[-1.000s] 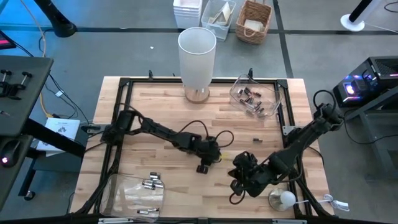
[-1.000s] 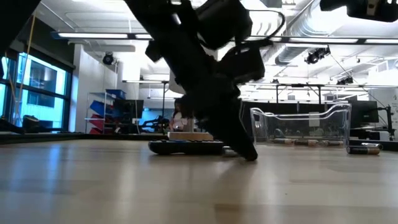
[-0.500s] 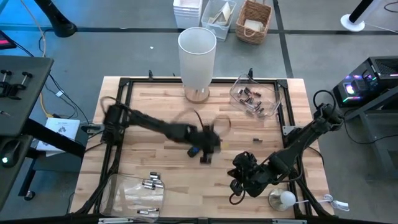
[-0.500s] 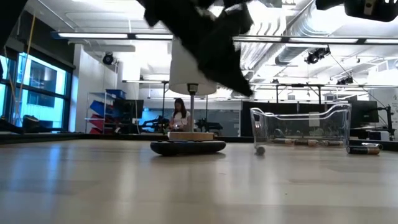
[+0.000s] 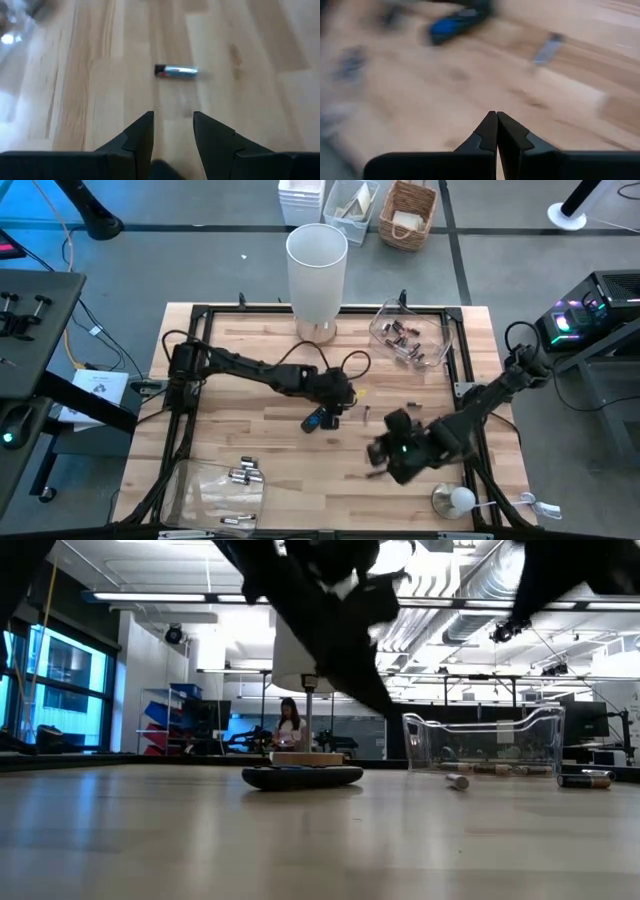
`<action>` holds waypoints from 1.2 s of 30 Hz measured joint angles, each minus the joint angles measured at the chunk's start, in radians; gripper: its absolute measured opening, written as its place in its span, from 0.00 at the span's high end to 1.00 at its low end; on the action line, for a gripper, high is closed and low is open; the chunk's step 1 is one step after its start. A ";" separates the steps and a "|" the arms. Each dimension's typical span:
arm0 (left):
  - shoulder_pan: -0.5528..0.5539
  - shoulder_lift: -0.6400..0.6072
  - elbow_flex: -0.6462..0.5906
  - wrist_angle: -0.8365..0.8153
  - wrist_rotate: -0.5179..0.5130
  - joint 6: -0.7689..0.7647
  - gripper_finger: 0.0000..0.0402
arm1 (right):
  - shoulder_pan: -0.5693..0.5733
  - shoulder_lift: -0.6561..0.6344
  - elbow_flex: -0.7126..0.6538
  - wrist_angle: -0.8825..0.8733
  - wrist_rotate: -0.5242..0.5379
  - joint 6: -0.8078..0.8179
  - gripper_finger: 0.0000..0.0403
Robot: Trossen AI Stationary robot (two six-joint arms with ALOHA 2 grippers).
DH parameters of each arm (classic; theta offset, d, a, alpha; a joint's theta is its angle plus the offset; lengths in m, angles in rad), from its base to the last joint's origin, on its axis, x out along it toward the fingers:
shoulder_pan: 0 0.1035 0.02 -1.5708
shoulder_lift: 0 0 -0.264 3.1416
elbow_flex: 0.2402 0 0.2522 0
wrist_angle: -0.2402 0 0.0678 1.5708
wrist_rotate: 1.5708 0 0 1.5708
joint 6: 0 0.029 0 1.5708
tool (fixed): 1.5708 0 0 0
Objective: Sort batteries
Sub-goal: Put the silver battery into the bottom transparent bin
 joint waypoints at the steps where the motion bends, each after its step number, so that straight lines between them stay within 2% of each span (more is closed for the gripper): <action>1: -0.007 -0.010 0.001 -0.004 0.002 0.000 0.68 | -0.020 0.004 -0.011 -0.040 -0.025 0.045 1.00; 4: -0.029 -0.060 0.003 -0.078 0.005 0.014 0.68 | -0.092 0.007 -0.084 -0.069 -0.106 0.128 1.00; 9: -0.052 -0.163 0.000 -0.219 0.005 0.020 0.68 | -0.225 0.008 -0.259 0.100 -0.255 0.078 1.00; 11: -0.054 -0.230 -0.037 -0.201 0.005 -0.013 0.68 | -0.263 0.009 -0.319 0.169 -0.271 0.070 1.00; 15: -0.058 -0.397 -0.193 -0.109 -0.025 -0.124 0.68 | -0.315 0.009 -0.362 0.194 -0.267 0.070 1.00; 20: -0.063 -0.655 -0.422 -0.064 -0.096 -0.305 0.68 | -0.303 0.008 -0.276 0.150 -0.227 0.048 1.00; 23: -0.080 -0.790 -0.541 -0.058 -0.158 -0.395 0.68 | -0.277 0.008 -0.248 0.064 -0.171 0.096 1.00; 26: -0.095 -0.894 -0.624 -0.016 -0.193 -0.473 0.68 | -0.279 0.008 -0.261 -0.032 -0.220 0.156 0.99; 30: -0.104 -0.961 -0.667 -0.005 -0.209 -0.526 0.68 | -0.307 0.008 -0.312 0.012 -0.303 0.174 0.88; 32: -0.104 -0.972 -0.667 0.000 -0.219 -0.527 0.68 | -0.320 0.008 -0.326 0.079 -0.306 0.145 0.81; 36: -0.104 -0.973 -0.667 0.019 -0.217 -0.528 0.68 | -0.332 0.008 -0.329 0.086 -0.283 0.141 0.65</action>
